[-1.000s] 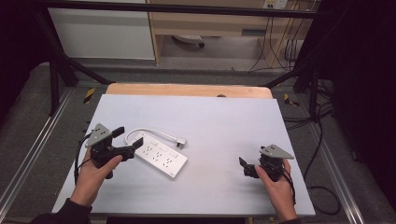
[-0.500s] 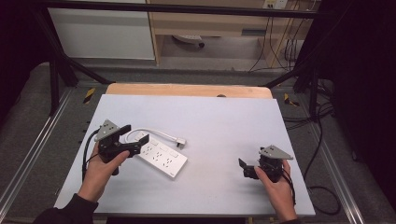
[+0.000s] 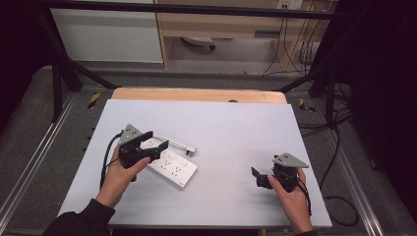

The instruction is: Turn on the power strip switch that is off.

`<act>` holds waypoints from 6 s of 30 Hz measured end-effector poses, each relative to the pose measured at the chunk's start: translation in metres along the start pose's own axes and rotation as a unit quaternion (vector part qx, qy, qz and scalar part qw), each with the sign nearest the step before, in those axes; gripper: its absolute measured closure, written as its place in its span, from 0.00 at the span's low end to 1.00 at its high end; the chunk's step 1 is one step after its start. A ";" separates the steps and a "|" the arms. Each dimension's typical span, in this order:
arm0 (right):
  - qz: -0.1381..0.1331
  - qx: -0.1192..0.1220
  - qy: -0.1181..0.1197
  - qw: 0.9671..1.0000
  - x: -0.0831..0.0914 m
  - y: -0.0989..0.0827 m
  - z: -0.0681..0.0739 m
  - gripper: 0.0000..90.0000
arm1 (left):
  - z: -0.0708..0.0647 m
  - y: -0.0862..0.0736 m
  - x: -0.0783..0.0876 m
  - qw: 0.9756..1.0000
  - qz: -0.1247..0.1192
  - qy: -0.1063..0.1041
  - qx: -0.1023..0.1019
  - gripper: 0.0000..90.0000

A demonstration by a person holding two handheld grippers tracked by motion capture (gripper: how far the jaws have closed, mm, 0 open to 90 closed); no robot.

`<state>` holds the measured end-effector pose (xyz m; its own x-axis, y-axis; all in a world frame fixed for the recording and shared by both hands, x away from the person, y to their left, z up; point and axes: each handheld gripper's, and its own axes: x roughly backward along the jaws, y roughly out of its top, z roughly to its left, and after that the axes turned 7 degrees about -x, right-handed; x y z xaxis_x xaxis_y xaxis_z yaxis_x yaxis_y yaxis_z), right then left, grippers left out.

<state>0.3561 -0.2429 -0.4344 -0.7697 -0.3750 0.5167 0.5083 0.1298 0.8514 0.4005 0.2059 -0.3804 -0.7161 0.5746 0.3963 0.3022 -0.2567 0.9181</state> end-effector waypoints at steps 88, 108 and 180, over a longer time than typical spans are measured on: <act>0.015 0.015 0.005 1.000 -0.003 -0.002 0.002 0.03 | -0.002 -0.042 -0.041 0.994 0.104 -0.026 -0.014 0.94; 0.020 0.022 0.006 1.000 -0.003 -0.002 0.003 0.03 | -0.002 -0.044 -0.044 0.994 0.105 -0.031 -0.021 1.00; 0.023 0.025 0.006 0.999 -0.004 -0.003 0.003 0.03 | 0.000 -0.048 -0.048 0.994 0.096 -0.035 -0.037 1.00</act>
<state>0.3563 -0.2388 -0.4385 -0.7410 -0.3792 0.5543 0.5230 0.1919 0.8304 0.4205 0.1903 -0.4432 -0.6031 0.5610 0.5670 0.3804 -0.4226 0.8227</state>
